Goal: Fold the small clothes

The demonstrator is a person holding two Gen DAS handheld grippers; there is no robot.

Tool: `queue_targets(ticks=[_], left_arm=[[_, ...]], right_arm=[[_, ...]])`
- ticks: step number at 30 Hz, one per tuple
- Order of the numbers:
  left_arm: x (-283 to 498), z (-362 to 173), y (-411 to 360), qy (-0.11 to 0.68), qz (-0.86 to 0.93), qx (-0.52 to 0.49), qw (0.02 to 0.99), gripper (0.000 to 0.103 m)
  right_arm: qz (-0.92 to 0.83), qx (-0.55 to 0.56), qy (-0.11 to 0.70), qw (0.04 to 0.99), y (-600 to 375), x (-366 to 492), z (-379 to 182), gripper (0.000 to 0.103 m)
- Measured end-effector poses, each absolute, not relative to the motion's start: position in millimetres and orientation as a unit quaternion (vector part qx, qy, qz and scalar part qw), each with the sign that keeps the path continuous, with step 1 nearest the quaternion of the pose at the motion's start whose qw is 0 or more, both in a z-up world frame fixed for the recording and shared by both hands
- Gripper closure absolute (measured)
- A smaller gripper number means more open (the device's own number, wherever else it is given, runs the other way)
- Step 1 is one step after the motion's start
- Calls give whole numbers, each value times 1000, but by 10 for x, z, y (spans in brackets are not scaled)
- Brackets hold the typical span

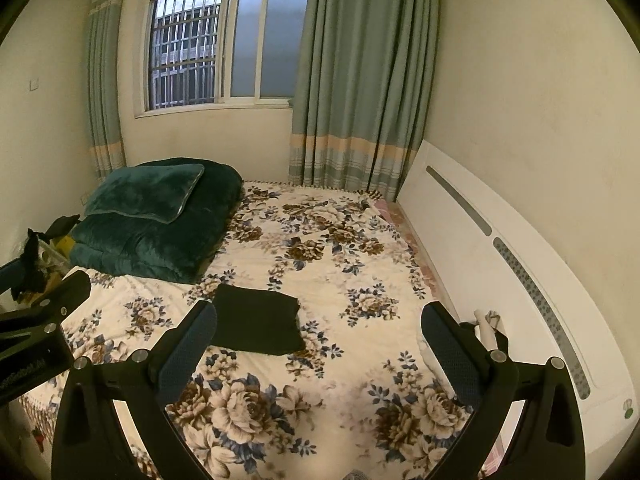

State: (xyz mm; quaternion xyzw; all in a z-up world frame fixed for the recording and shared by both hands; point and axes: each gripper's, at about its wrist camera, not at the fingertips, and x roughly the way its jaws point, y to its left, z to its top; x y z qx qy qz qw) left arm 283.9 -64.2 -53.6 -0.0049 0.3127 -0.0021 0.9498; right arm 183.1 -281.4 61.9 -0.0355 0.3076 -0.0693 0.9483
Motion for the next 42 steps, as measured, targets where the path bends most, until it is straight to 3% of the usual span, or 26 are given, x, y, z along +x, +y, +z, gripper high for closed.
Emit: queue_targets(ticks=[42], left_arm=[[2720,-512,-668,314,10,-6,949,0]], right_arm=[[-64,-35,309,948,-2772,1801,661,0]])
